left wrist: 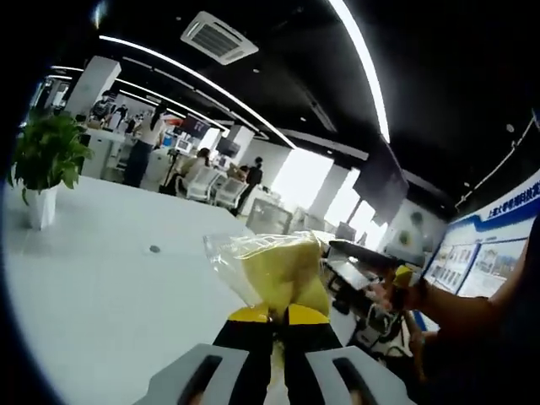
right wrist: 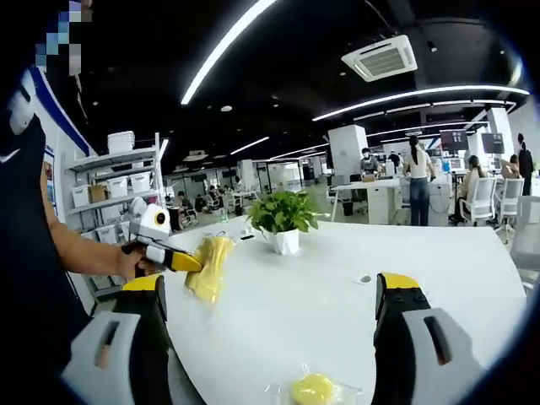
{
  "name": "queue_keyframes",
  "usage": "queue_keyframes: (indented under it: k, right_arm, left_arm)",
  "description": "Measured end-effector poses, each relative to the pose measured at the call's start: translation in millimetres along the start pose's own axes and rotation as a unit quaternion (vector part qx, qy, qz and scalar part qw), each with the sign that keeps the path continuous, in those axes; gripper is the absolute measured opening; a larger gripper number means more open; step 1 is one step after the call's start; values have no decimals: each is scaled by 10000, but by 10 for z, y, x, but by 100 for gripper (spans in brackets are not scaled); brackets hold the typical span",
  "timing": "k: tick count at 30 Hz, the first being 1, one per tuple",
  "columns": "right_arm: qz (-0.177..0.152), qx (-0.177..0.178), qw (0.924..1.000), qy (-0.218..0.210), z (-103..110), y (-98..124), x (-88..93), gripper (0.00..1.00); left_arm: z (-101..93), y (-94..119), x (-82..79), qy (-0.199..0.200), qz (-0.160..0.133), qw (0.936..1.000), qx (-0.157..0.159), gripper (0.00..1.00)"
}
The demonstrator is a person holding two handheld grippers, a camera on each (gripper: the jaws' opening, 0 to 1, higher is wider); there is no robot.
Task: Compare the silicone blocks by pressing each to a similar depth, holding the contact briefly, and releasing to observe deformation and rebound differences across the visible hardness samples.
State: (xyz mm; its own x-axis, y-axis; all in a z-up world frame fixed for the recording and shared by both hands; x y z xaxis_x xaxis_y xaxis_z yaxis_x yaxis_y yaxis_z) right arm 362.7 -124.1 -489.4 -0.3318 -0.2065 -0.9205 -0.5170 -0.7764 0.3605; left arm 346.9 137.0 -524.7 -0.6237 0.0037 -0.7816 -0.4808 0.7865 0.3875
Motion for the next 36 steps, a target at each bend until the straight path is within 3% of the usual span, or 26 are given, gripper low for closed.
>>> queue_keyframes:
  k: [4,6,9,15,20,30,36]
  right_arm:
    - [261,450,9986,-65,-123,221,358,97]
    - [337,857,9956,192,-208,340,540,97]
    - [456,1063,9931,-207,-304,523,860,97]
    - [662,1340,9878,-436,-364,761,1260,97]
    - [556,1492,9851,-652,-388,883,1397,97]
    - [796,1625,9807,-748,-400,995,1650,97]
    - [816,1671,9780,-950,-420,1008,1791,97]
  left_arm:
    - [120,-72,92,208,211,9996,-5,1]
    - [181,-89,142,346,269,9990,-7,1]
    - [287,-126,211,545,399,9977,-48,1]
    - [458,-192,381,811,572,9951,-44,1]
    - [603,-251,581,1382,733,9877,60,1]
    - [855,-345,813,1679,995,9808,-22,1]
    - [910,-440,961,1769,1178,9771,-49,1]
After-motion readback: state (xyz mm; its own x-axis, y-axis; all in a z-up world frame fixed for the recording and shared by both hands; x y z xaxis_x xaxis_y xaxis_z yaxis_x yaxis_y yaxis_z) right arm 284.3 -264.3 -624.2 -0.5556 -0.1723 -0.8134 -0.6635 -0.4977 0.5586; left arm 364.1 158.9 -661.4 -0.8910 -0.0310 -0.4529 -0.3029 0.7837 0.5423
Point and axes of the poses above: the point that each gripper's makers call its tool centre point, and the gripper's own axes: y roughly backward along the fingers, z roughly to its left, x roughly out of its underside, the point moved 6 cm from there along y, roughly backward along the fingers, and after that the axes turned 15 degrees about z, right-handed, at the moved point
